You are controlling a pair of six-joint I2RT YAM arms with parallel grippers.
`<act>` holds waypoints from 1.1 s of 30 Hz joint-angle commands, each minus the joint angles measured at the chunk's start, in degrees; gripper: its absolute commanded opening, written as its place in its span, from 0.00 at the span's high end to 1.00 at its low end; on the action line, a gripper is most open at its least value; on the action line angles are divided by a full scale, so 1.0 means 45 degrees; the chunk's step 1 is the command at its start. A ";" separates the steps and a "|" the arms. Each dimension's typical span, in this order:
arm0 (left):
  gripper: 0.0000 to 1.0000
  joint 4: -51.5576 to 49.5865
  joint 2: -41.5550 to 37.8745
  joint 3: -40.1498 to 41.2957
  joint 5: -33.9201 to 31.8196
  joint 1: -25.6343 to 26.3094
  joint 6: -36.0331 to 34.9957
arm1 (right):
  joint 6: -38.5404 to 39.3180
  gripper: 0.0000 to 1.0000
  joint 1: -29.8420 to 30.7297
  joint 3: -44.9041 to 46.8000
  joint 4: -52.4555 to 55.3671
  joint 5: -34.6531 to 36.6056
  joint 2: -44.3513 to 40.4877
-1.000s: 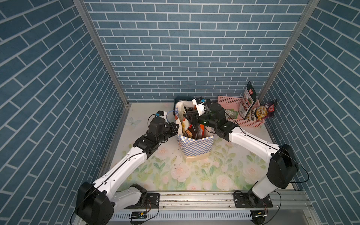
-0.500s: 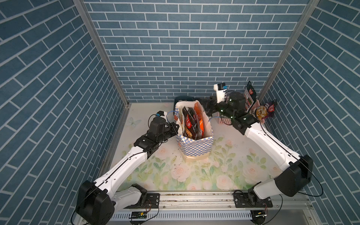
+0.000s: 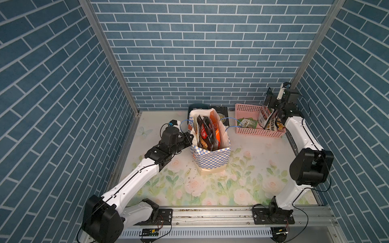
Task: Place the condiment packets inside the bag
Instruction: Pick up the condiment packet from the storage box.
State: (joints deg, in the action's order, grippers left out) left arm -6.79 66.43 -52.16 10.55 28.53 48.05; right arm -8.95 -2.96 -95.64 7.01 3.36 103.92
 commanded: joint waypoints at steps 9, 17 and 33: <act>1.00 -0.0154 0.0359 -0.0342 0.0048 0.0083 -0.0202 | -0.0796 0.09 -0.1355 -0.0710 -0.0705 -0.2673 0.2538; 1.00 -0.0005 0.0702 -0.0446 0.0065 0.0064 -0.0168 | -0.0936 0.42 -0.1412 -0.1573 -0.1248 -0.3602 0.4072; 1.00 -0.0260 -0.0178 -0.0082 -0.0703 0.0080 -0.0059 | 0.0954 1.00 -0.1242 -0.0874 -0.2540 -0.2954 0.1494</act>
State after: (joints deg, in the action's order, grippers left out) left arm -7.33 67.02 -53.39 9.85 28.53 48.14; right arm -7.97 -9.10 -99.92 0.36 -11.33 119.68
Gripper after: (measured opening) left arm 0.068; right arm 0.052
